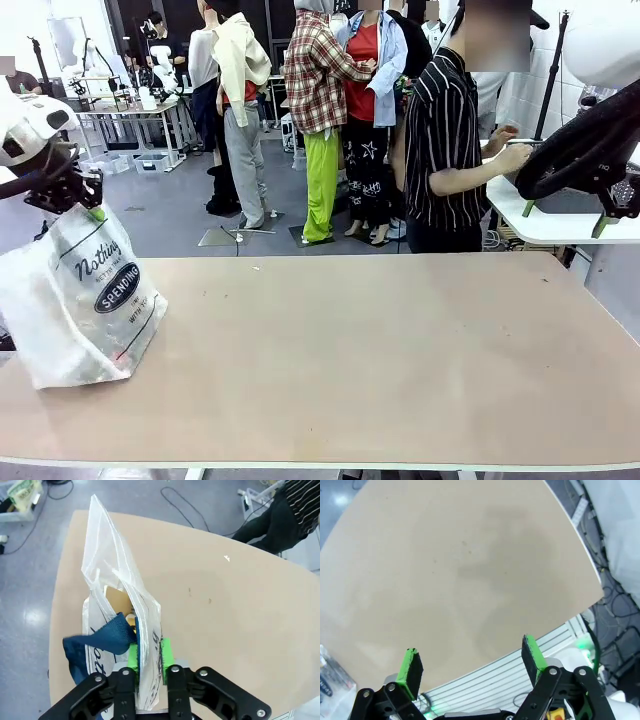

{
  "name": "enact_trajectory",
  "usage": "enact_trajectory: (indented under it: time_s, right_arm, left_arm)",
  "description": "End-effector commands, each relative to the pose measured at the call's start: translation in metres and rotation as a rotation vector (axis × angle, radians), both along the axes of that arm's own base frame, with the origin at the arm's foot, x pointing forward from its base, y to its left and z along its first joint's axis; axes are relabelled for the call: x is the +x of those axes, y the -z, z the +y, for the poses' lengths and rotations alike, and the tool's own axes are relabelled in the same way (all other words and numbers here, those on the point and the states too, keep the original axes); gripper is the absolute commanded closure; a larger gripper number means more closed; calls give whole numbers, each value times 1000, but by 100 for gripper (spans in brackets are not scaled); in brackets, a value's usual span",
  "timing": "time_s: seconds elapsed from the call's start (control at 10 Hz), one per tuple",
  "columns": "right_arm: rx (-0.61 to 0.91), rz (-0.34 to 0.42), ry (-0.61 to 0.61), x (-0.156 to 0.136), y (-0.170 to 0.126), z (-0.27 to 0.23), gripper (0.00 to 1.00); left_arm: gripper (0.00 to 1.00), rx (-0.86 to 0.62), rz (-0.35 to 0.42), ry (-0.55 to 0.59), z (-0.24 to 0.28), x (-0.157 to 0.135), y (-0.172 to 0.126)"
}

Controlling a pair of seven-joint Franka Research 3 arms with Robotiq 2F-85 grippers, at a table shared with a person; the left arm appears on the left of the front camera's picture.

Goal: Transfer purchased items from the store into the shopping bag.
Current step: Move the Reusable shopping bag to the right side of the table.

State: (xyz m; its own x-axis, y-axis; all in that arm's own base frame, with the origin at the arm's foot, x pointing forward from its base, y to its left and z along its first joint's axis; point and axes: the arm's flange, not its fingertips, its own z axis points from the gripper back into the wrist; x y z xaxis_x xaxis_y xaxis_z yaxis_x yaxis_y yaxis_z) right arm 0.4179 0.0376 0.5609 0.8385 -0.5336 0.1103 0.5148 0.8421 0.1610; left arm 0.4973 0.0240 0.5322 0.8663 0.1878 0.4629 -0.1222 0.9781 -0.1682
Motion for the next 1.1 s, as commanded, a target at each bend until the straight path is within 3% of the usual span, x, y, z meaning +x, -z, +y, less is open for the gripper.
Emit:
enact_trajectory:
  time_s: [0.0,0.1,0.2,0.4,0.5,0.7,0.8,1.0]
  right_arm:
    - [-14,7,-5,0,0,-1,0]
    - [-14,7,-5,0,0,-1,0]
    - [-14,7,-5,0,0,-1,0]
    - [-14,7,-5,0,0,-1,0]
    - [-14,7,-5,0,0,-1,0]
    - [-14,7,-5,0,0,-1,0]
    - [-14,7,-5,0,0,-1,0]
    - [-14,7,-5,0,0,-1,0]
  left_arm:
    - [33,53,-12,-51,-8,1,-10]
    - [15,40,-37,-68,-9,2,-16]
    - [5,13,-101,-69,-14,-2,-28]
    - [5,-28,-245,-46,-46,-16,-64]
    - [5,-78,-276,33,-69,-23,-73]
    - [5,-130,-216,156,-118,-23,-56]
    - [5,-132,-185,141,-135,-15,-39]
    - [5,-180,-115,214,-159,-12,-3]
